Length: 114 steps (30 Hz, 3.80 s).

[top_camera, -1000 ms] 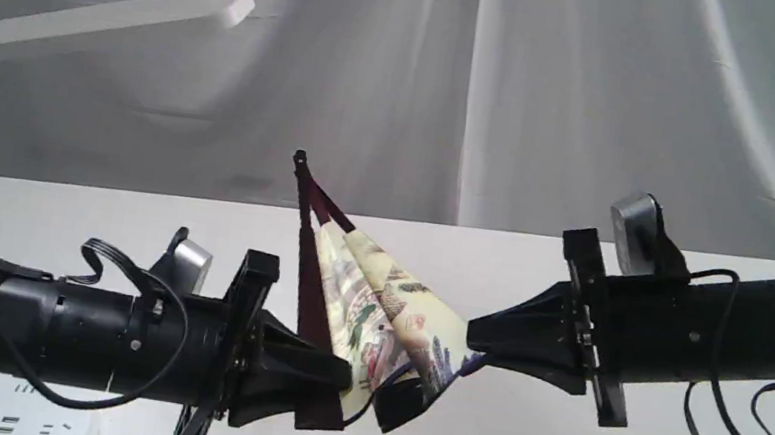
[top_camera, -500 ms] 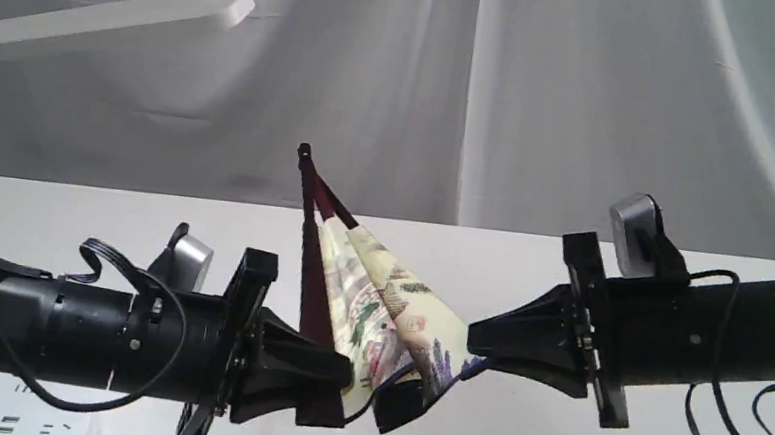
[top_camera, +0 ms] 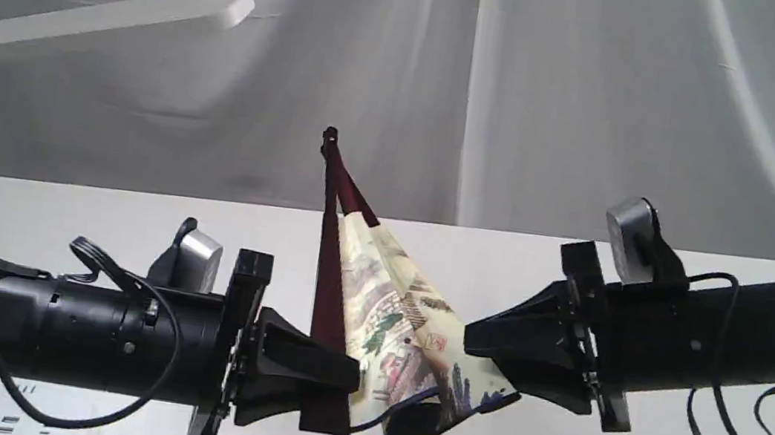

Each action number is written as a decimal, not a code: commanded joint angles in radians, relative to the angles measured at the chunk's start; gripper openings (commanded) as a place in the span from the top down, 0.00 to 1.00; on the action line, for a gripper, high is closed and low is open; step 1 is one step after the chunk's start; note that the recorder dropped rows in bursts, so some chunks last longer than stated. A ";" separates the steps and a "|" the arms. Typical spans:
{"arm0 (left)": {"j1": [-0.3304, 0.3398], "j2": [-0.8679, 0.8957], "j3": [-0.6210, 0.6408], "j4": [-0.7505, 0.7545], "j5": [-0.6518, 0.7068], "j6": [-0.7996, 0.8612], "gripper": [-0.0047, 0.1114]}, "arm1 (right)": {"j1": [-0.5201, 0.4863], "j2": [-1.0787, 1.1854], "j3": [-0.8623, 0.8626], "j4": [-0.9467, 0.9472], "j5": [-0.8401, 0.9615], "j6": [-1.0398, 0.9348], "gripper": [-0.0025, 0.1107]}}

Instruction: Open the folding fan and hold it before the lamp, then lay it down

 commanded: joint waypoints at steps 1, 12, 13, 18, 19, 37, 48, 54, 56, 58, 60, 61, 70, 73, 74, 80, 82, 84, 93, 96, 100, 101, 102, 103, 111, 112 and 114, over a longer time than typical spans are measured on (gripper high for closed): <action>-0.004 -0.007 -0.003 0.006 0.033 0.020 0.96 | -0.001 -0.012 -0.002 0.026 0.009 -0.015 0.60; -0.004 -0.007 -0.003 0.006 0.057 0.055 0.96 | 0.022 -0.010 -0.002 -0.066 0.009 -0.017 0.53; -0.004 -0.007 -0.003 0.006 0.057 0.063 0.96 | 0.022 -0.008 -0.002 -0.073 0.009 -0.019 0.53; -0.004 -0.007 -0.003 0.006 0.057 0.064 0.96 | 0.022 0.013 -0.002 -0.074 0.009 -0.019 0.68; -0.004 -0.007 -0.003 0.006 0.057 0.064 0.96 | 0.022 0.015 -0.002 -0.080 0.009 -0.022 0.73; 0.058 -0.007 -0.003 0.085 0.057 0.042 0.96 | -0.012 0.025 -0.002 -0.196 0.009 -0.039 0.98; 0.093 -0.007 -0.003 0.269 0.057 0.040 0.96 | -0.065 0.025 -0.002 -0.261 0.009 -0.037 0.98; 0.134 -0.007 -0.003 0.277 0.057 0.037 0.96 | -0.098 0.025 -0.002 -0.284 0.009 -0.031 0.98; 0.146 -0.007 -0.003 0.277 0.057 0.035 0.96 | -0.102 0.025 -0.002 -0.284 0.009 -0.033 0.98; 0.145 -0.007 -0.003 0.285 0.057 0.035 0.96 | -0.102 0.025 -0.002 -0.284 0.009 -0.043 0.98; 0.145 -0.007 -0.003 0.303 0.057 0.035 0.96 | -0.102 0.025 -0.002 -0.282 0.009 -0.044 0.98; 0.145 -0.007 -0.003 0.314 0.057 0.035 0.96 | -0.106 0.025 -0.004 -0.282 0.009 -0.047 0.98; 0.172 -0.007 -0.003 0.337 0.057 0.031 0.96 | -0.207 0.025 -0.004 -0.267 0.009 -0.038 0.98; 0.173 -0.007 -0.003 0.329 0.057 0.031 0.96 | -0.207 0.025 -0.004 -0.267 0.009 -0.038 0.98; 0.173 -0.007 -0.003 0.330 0.057 0.031 0.96 | -0.207 0.025 -0.004 -0.265 0.009 -0.040 0.98; 0.195 -0.007 -0.003 0.354 0.057 0.035 0.96 | -0.213 0.025 -0.004 -0.263 0.009 -0.073 0.98; 0.202 -0.007 -0.003 0.369 0.057 0.035 0.96 | -0.229 0.025 -0.004 -0.254 0.009 -0.072 0.98; 0.209 -0.007 -0.003 0.384 0.057 0.035 0.96 | -0.251 0.025 -0.004 -0.237 0.009 -0.072 0.98; 0.215 -0.007 -0.003 0.383 0.057 0.035 0.96 | -0.310 0.025 -0.004 -0.173 0.009 -0.084 0.98; 0.215 -0.007 -0.003 0.383 0.057 0.035 0.96 | -0.311 0.025 -0.004 -0.158 0.009 -0.091 0.98; 0.215 -0.007 -0.003 0.394 0.057 0.035 0.96 | -0.310 0.025 -0.004 -0.159 0.009 -0.091 0.98; 0.215 -0.007 -0.003 0.404 0.057 0.035 0.96 | -0.309 0.025 -0.004 -0.159 0.009 -0.091 0.98; 0.215 -0.007 -0.003 0.414 0.057 0.037 0.96 | -0.309 0.025 -0.004 -0.159 0.009 -0.091 0.98; 0.215 -0.007 -0.003 0.425 0.057 0.037 0.96 | -0.309 0.025 -0.004 -0.161 0.009 -0.091 0.98; 0.215 -0.007 -0.003 0.444 0.057 0.039 0.93 | -0.307 0.025 -0.004 -0.158 0.009 -0.091 0.98; 0.215 -0.007 -0.003 0.427 0.057 0.041 0.90 | -0.307 0.025 -0.004 -0.157 0.009 -0.088 0.98; 0.215 -0.007 -0.003 0.387 0.057 0.041 0.84 | -0.296 0.025 -0.004 -0.157 0.009 -0.088 0.98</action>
